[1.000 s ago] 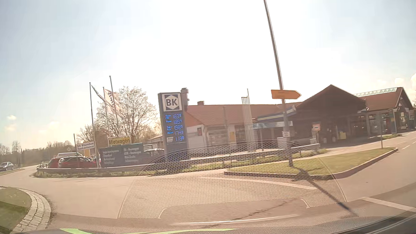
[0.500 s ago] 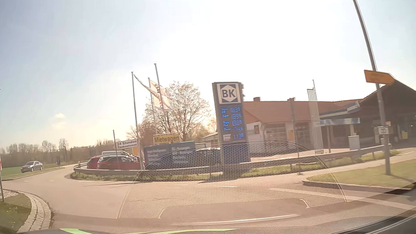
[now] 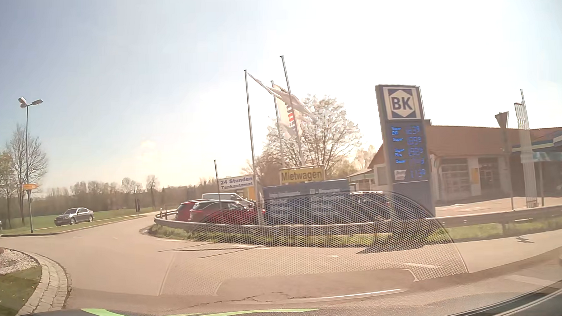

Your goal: Follow the waypoints while adhering to traffic rules and regulations

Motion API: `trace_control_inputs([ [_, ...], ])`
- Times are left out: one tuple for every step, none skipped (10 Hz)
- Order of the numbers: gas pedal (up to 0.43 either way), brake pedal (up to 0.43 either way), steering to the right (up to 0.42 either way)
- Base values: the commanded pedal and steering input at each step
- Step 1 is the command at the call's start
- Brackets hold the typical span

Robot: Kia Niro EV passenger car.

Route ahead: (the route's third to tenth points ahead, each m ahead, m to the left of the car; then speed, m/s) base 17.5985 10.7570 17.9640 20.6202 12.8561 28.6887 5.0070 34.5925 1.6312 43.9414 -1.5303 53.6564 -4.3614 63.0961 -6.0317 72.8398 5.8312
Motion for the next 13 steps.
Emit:
trace_control_inputs([
  [0.059,0.000,-0.284],
  [0.059,0.000,-0.285],
  [0.059,0.000,-0.284],
  [0.059,0.000,-0.284],
  [0.059,0.000,-0.284],
  [0.059,0.000,-0.284],
  [0.059,0.000,-0.286],
  [0.059,0.000,-0.287],
  [0.059,0.000,-0.288],
  [0.059,0.000,-0.288],
  [0.067,0.000,-0.288],
  [0.067,0.000,-0.288],
  [0.067,0.000,-0.287],
])
